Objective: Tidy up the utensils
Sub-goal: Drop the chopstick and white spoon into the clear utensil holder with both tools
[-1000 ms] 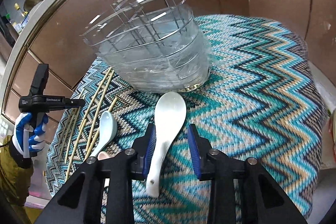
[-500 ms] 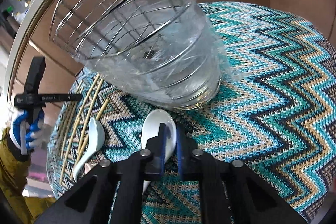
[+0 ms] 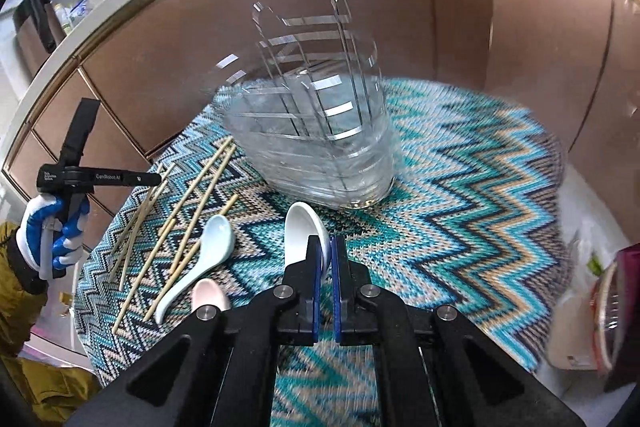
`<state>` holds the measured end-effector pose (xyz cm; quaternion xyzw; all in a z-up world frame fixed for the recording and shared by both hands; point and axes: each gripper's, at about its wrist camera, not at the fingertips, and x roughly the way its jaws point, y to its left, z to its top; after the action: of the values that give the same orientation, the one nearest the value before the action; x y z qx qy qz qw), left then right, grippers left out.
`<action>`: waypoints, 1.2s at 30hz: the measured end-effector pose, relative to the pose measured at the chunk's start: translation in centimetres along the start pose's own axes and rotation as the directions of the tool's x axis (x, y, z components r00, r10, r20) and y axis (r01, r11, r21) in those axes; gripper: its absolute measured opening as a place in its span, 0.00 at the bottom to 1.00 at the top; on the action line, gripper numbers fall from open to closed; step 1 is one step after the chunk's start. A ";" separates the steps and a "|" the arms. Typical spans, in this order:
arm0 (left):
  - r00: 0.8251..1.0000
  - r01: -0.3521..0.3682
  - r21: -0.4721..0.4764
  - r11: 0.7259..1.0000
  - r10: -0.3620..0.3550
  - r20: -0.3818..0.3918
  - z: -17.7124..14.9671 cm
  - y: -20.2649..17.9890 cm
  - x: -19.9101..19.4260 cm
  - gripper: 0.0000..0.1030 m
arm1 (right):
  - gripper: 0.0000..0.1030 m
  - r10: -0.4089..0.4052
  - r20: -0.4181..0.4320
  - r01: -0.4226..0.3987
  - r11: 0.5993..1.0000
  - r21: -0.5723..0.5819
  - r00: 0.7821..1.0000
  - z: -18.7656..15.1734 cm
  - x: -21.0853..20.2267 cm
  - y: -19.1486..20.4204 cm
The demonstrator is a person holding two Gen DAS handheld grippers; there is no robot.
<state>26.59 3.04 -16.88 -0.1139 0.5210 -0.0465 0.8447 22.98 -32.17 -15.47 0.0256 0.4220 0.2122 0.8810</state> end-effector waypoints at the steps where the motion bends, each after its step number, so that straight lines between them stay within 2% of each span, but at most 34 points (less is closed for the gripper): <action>1: 0.999 0.016 0.004 1.000 -0.016 0.035 0.0 -0.2 -1.3 0.04 | 0.05 -0.008 0.012 0.009 1.000 -0.005 1.000 0.0 -0.7 0.3; 4: 0.994 0.044 0.015 0.999 -0.046 0.104 0.3 -0.3 -4.1 0.04 | 0.05 -0.039 0.064 0.041 0.999 -0.025 0.997 0.2 -3.4 1.7; 7: 0.978 0.099 0.029 0.995 -0.103 0.181 1.1 -0.9 -7.0 0.04 | 0.04 -0.064 0.117 0.069 0.997 -0.039 0.991 1.0 -5.4 3.0; 11: 0.942 0.165 0.059 0.985 -0.175 0.287 3.2 -2.8 -10.8 0.04 | 0.04 -0.107 0.210 0.117 0.992 -0.037 0.972 2.8 -8.3 4.1; 15: 0.888 0.208 0.112 0.972 -0.236 0.396 5.8 -6.0 -14.7 0.04 | 0.04 -0.147 0.327 0.161 0.987 -0.016 0.934 5.8 -10.4 4.8; 20: 0.799 0.274 0.151 0.950 -0.312 0.515 9.2 -10.0 -17.7 0.04 | 0.04 -0.203 0.445 0.223 0.975 0.007 0.872 9.1 -10.3 5.4; 22: 0.771 0.303 0.155 0.940 -0.338 0.539 10.3 -11.5 -17.6 0.04 | 0.04 -0.230 0.483 0.246 0.969 0.030 0.845 10.2 -9.6 5.2; 24: 0.758 0.314 0.152 0.937 -0.344 0.555 11.0 -12.8 -17.1 0.04 | 0.04 -0.280 0.516 0.297 0.954 0.051 0.810 10.8 -8.4 5.3; 28: 0.746 0.258 0.139 0.956 -0.289 0.600 11.2 -15.4 -14.4 0.04 | 0.05 -0.346 0.543 0.351 0.931 0.100 0.765 10.5 -5.8 4.8; 30: 0.740 0.217 0.127 0.968 -0.248 0.625 11.0 -16.5 -12.6 0.04 | 0.05 -0.361 0.548 0.357 0.927 0.120 0.755 10.0 -4.5 4.4; 33: 0.718 0.115 0.119 0.986 -0.165 0.676 9.4 -17.4 -9.9 0.04 | 0.05 -0.390 0.556 0.380 0.914 0.140 0.734 9.1 -2.9 4.4; 36: 0.699 0.044 0.105 0.994 -0.105 0.707 8.3 -18.0 -7.4 0.04 | 0.05 -0.390 0.554 0.373 0.916 0.149 0.736 8.4 -1.6 4.2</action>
<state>31.36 -11.78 -2.52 -0.1100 0.1475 -0.0538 0.9815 26.99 -27.90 -7.98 0.0133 0.1364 0.0038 0.9906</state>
